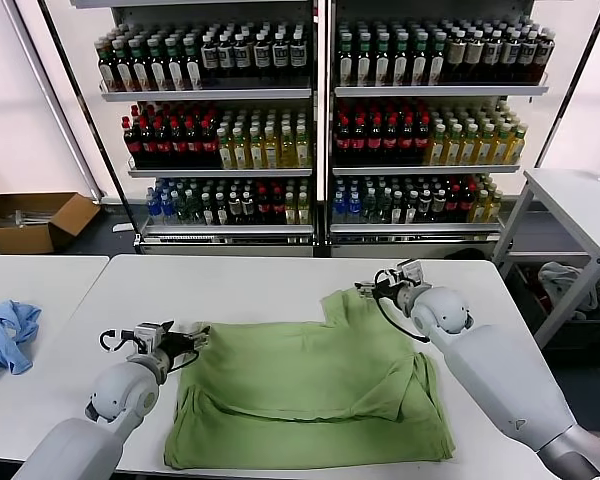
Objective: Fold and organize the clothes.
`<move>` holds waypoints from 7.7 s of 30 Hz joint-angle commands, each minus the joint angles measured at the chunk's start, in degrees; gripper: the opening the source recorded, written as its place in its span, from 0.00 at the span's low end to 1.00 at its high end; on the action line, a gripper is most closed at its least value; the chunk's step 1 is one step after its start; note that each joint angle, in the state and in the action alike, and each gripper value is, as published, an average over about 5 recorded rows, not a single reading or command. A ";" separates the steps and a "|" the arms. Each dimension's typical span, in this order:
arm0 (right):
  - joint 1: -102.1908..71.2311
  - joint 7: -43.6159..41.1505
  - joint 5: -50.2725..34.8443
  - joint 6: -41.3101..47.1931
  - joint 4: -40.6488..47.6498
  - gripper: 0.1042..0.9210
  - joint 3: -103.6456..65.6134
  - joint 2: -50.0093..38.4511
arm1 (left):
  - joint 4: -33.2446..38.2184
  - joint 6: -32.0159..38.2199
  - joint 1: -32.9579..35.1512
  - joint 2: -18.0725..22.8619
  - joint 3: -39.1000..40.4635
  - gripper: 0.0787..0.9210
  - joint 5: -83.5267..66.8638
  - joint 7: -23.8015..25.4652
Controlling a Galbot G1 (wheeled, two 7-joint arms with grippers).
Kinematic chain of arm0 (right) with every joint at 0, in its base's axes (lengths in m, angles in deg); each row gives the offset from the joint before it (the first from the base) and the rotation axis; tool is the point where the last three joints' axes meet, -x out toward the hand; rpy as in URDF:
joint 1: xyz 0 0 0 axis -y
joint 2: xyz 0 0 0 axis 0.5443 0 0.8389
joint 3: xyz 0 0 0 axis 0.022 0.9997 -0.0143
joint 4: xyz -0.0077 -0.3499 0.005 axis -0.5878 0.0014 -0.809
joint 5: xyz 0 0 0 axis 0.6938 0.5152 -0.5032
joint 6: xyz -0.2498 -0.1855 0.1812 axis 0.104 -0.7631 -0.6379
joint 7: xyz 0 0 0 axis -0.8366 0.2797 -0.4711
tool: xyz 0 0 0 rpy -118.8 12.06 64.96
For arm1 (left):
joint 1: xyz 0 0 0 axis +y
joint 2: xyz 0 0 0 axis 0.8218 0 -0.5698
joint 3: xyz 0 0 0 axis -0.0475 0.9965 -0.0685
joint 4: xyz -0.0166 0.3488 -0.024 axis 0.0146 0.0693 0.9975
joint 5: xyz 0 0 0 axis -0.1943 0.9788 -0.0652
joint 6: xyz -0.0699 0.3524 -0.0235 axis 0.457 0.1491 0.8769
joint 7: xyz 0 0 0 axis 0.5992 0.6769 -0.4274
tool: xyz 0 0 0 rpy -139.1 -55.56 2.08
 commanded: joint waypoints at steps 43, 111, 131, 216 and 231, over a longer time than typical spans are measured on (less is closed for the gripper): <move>-11.98 -0.75 -2.48 -1.37 -19.90 0.00 -7.44 -10.56 | 13.90 5.46 7.33 -4.27 -4.01 0.01 0.99 5.70; -72.41 14.99 8.82 -14.50 -51.24 0.00 -33.40 -13.49 | 32.49 3.41 39.70 -3.38 -7.15 0.01 25.24 -8.36; -70.54 27.35 6.52 -19.72 -48.04 0.37 -33.84 -9.28 | 33.97 2.19 40.22 -4.44 -9.26 0.37 25.41 -9.57; -74.57 18.19 10.77 -49.79 -43.13 0.88 -49.05 -6.59 | 27.46 31.86 40.07 7.76 -10.67 0.05 13.04 -12.35; -73.12 18.31 10.80 -49.25 -43.65 0.88 -48.14 -6.70 | 26.96 22.40 41.80 0.04 -43.78 0.05 -0.36 -14.25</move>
